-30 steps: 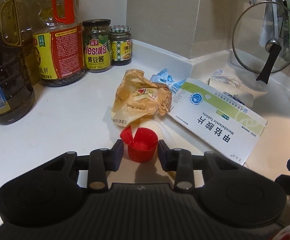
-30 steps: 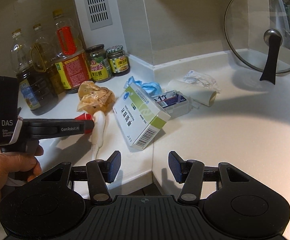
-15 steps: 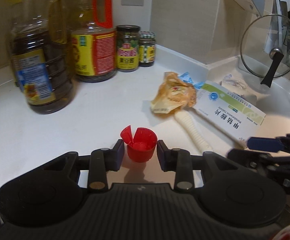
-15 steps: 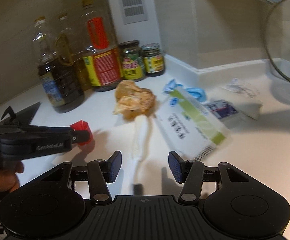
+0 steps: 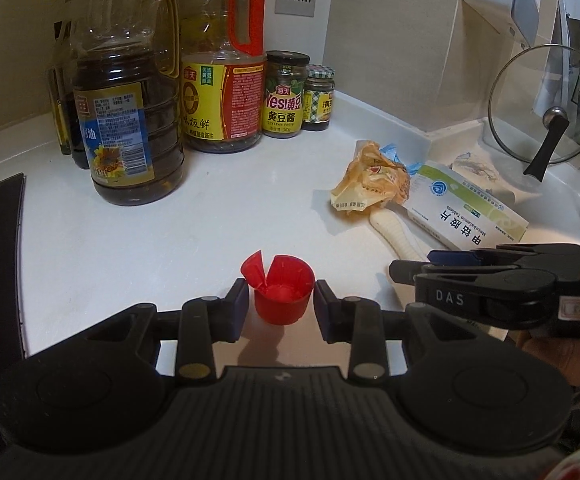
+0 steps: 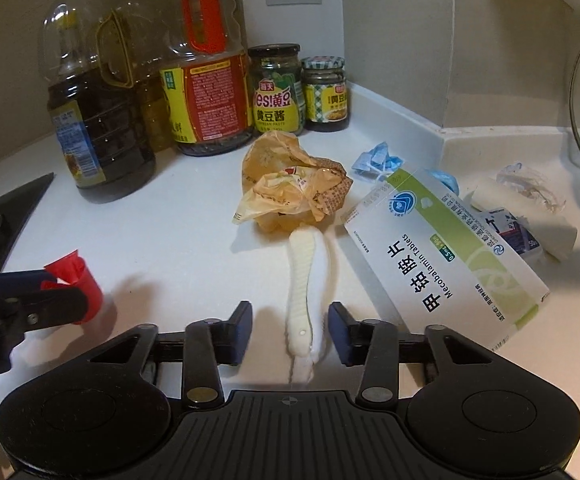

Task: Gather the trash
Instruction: 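Grasp the white brush handle with the right tool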

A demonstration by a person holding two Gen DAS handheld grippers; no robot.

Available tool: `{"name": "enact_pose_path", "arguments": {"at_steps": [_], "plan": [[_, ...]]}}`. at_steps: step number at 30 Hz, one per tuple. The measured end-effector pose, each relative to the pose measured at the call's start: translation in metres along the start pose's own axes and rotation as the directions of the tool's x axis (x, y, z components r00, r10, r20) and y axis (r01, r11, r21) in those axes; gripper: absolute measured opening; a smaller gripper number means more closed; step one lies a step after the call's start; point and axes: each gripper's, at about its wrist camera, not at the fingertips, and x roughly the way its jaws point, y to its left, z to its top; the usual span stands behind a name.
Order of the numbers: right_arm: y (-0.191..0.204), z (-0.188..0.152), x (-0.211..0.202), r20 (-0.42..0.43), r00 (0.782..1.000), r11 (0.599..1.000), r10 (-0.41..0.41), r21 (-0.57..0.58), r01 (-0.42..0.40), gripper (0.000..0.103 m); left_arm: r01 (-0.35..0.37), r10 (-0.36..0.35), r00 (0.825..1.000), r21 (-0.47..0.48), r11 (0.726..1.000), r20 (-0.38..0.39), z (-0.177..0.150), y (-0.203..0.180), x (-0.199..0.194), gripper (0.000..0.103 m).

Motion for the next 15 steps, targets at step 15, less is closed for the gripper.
{"name": "enact_pose_path", "arguments": {"at_steps": [15], "plan": [[0.003,-0.011,-0.019,-0.002,1.000,1.000,-0.002,0.020,0.002,0.021,0.036,-0.036,0.999,0.005,0.999,0.001,-0.006,-0.005,-0.006,0.032]]}}
